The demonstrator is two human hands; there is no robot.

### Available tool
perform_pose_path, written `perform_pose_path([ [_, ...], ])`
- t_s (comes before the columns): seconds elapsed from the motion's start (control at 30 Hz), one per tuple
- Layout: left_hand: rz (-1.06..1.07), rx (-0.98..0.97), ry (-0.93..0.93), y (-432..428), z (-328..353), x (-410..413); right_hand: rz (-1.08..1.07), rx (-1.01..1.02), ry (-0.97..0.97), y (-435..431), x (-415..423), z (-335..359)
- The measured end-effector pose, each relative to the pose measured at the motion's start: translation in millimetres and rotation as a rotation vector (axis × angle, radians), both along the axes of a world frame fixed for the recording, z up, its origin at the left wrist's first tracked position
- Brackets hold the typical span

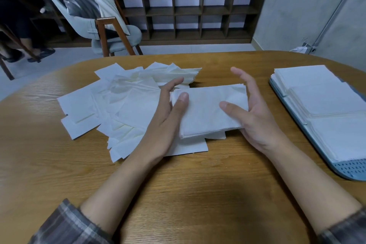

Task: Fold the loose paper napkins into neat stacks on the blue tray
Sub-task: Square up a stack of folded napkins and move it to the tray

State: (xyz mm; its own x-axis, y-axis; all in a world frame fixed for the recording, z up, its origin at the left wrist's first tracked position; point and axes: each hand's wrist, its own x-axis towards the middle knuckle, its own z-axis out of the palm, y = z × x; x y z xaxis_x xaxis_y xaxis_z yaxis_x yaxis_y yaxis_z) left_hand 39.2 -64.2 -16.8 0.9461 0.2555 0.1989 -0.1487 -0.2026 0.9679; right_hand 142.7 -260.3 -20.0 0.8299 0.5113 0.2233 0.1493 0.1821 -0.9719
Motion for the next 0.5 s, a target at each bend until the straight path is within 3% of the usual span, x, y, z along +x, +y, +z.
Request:
perform_pose_path([
  [0.13, -0.021, 0.21, -0.055, 1.9, -3.7, 2.2, -0.044, -0.137, -0.092, 3.3, -2.3, -1.7],
  [0.23, 0.055, 0.259, -0.07, 8.2, -6.5, 4.6, 0.107, -0.059, 0.005, 0.2, -0.1, 0.4],
  [0.33, 0.073, 0.316, -0.095, 10.2, -5.2, 4.5, 0.188, -0.123, -0.039, -2.9, 2.9, 0.6],
  [0.5, -0.054, 0.45, -0.065, 1.5, -9.4, 1.4, -0.059, -0.268, -0.18, -3.0, 6.2, -4.0],
])
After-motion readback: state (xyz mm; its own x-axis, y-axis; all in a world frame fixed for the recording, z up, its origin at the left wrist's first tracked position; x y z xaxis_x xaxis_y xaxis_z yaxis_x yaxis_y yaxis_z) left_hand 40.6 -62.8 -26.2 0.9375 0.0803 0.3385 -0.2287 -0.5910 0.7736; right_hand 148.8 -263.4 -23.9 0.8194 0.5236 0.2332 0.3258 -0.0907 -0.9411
